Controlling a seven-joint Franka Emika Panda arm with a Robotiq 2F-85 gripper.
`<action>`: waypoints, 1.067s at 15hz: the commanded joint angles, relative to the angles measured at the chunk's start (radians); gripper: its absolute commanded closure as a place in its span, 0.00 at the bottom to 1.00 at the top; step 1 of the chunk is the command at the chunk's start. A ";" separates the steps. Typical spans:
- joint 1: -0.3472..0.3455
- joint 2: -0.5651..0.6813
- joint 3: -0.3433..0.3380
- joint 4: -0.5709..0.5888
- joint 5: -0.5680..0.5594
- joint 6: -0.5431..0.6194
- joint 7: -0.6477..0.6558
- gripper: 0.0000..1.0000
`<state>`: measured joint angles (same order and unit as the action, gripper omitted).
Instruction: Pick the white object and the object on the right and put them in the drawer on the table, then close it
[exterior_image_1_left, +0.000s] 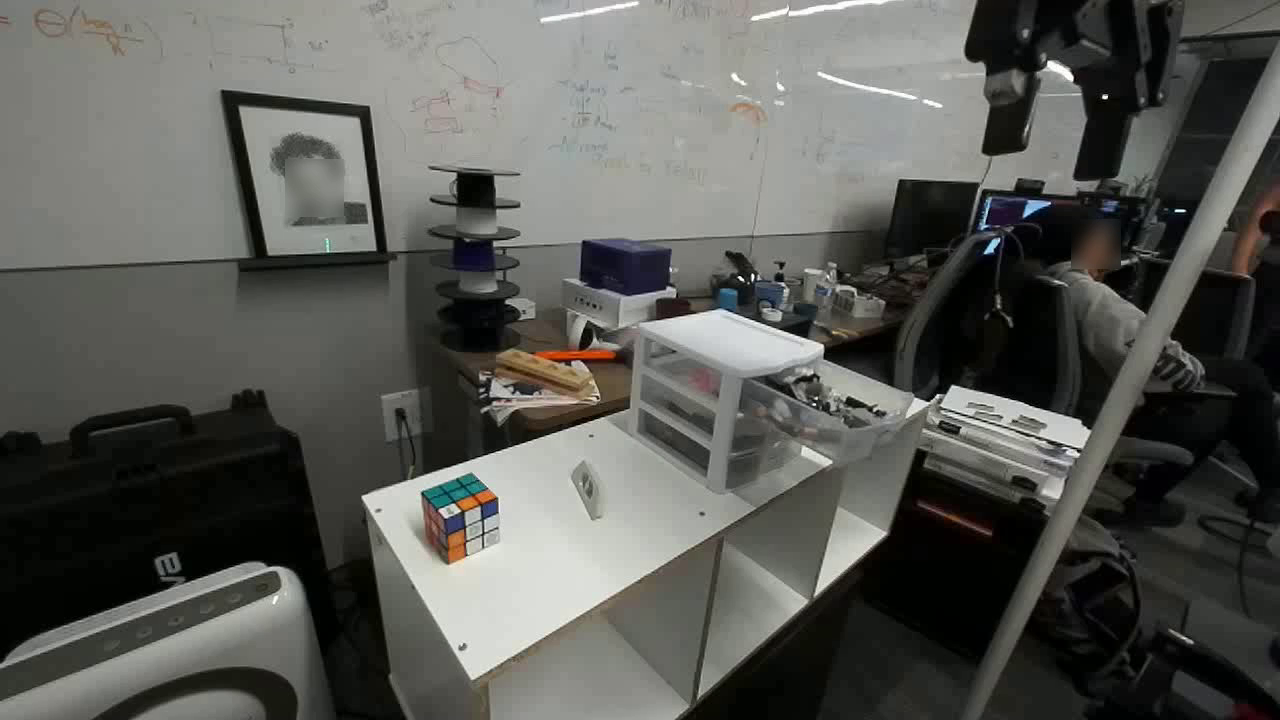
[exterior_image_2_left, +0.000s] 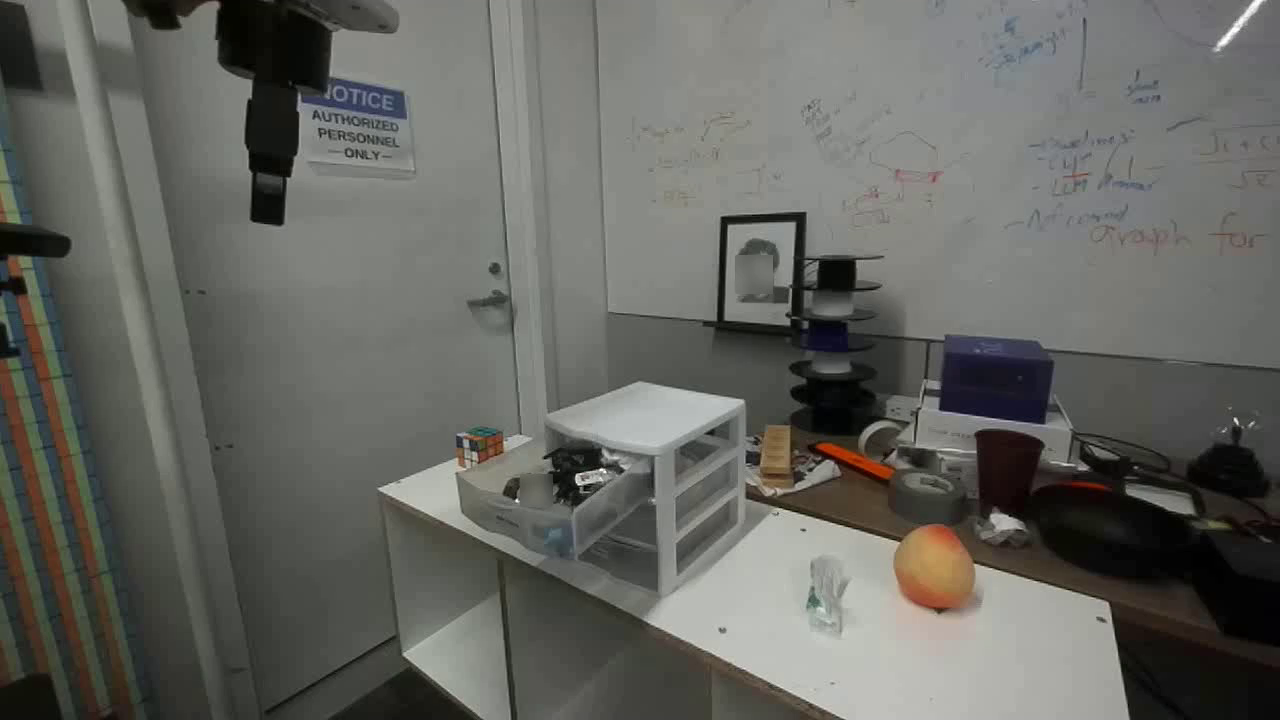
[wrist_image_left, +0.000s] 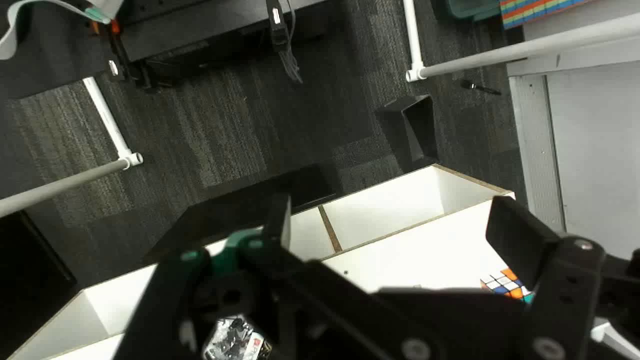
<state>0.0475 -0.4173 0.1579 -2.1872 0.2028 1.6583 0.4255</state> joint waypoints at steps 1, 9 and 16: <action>-0.002 0.001 0.001 0.006 0.000 -0.003 0.000 0.00; -0.002 -0.004 0.001 0.011 0.000 -0.003 0.000 0.00; -0.009 0.006 0.005 0.022 -0.022 0.004 0.007 0.00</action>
<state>0.0475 -0.4218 0.1578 -2.1789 0.2028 1.6584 0.4255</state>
